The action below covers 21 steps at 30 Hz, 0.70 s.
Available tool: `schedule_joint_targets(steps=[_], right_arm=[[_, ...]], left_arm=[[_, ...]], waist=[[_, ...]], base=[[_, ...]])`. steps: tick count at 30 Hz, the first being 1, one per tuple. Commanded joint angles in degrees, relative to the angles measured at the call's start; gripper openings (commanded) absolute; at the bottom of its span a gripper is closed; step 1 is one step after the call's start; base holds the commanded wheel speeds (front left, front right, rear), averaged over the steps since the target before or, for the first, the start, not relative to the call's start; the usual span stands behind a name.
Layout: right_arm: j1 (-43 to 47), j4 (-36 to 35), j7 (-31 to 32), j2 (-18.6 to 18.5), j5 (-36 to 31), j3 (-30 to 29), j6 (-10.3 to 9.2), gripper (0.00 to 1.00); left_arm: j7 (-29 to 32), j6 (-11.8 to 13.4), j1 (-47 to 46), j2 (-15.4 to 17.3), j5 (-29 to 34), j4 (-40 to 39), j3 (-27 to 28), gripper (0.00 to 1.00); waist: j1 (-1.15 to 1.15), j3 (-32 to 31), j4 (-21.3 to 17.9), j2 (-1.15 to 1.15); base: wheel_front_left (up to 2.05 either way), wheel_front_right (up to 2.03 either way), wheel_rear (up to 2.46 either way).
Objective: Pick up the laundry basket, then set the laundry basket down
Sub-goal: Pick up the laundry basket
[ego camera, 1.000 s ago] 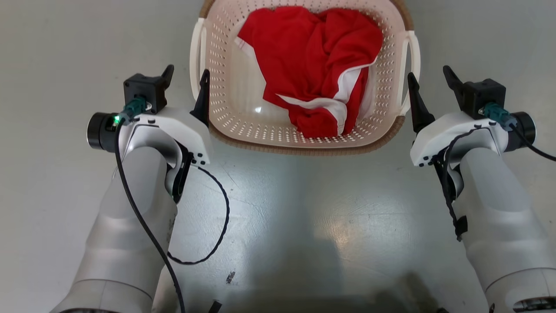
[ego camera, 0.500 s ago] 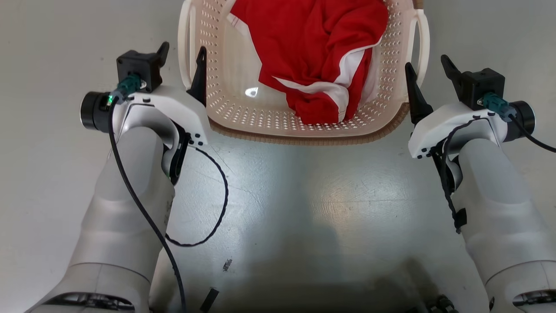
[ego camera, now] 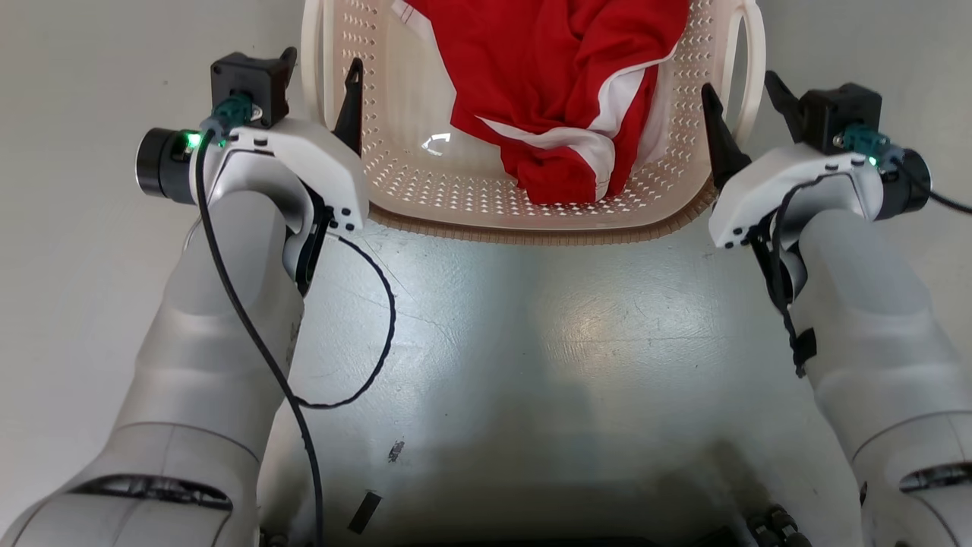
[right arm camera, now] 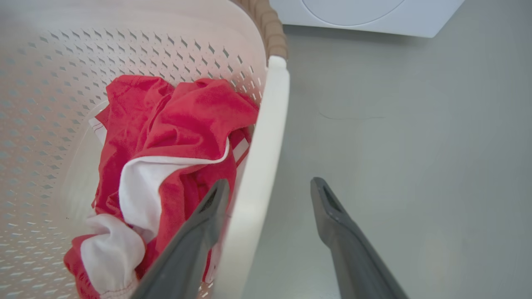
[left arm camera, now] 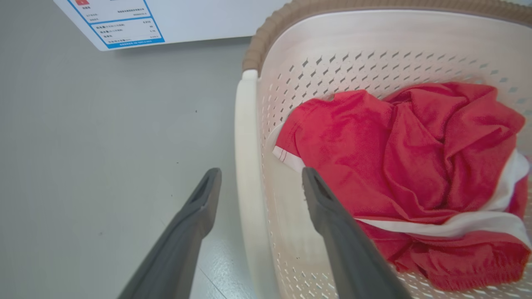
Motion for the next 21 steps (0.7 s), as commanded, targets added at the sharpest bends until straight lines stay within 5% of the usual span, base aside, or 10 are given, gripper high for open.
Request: schedule_joint_targets(steps=[1, 21], right_arm=[[0.25, 0.98, -0.62, 0.95, 1.00, 1.33, 0.35, 1.00], [-9.33, 11.05, 7.08, 0.95, 5.97, 6.94, 0.35, 1.00]], left_arm=[[-0.29, 0.83, -0.12, 1.48, 0.65, 0.30, 0.61, 1.00], [2.69, -0.43, -8.72, 1.42, -0.13, 12.84, -2.48, 1.00]], waist=[[0.00, 0.10, 0.09, 0.00], [0.00, 0.67, -0.29, 0.00]], base=[[0.00, 0.00, 0.00], [0.00, 0.00, 0.00]])
